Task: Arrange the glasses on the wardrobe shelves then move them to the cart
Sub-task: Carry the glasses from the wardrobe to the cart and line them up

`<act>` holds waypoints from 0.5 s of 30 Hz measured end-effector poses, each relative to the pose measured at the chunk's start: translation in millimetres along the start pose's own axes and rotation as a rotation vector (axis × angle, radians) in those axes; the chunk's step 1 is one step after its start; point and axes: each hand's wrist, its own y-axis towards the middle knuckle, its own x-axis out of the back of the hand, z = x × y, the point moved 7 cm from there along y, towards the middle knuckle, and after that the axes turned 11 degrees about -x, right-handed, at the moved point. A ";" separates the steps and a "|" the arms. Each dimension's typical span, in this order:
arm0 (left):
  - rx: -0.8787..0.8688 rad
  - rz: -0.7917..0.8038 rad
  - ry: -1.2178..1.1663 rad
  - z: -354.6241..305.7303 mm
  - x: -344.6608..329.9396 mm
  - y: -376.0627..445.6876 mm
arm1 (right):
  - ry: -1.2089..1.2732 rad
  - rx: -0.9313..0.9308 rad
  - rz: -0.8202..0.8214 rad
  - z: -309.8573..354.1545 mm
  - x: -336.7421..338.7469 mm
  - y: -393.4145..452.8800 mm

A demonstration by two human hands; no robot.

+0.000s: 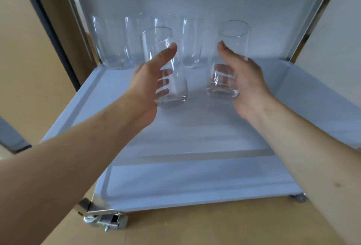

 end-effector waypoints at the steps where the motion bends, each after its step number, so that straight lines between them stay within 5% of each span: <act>1: -0.008 -0.008 0.016 1.3 -3.6 6.1 | -0.008 0.005 -0.015 3.2 3.4 6.9; 15: -0.258 -0.048 0.107 19.0 -47.9 70.0 | 0.065 -0.089 -0.133 2.2 30.3 97.9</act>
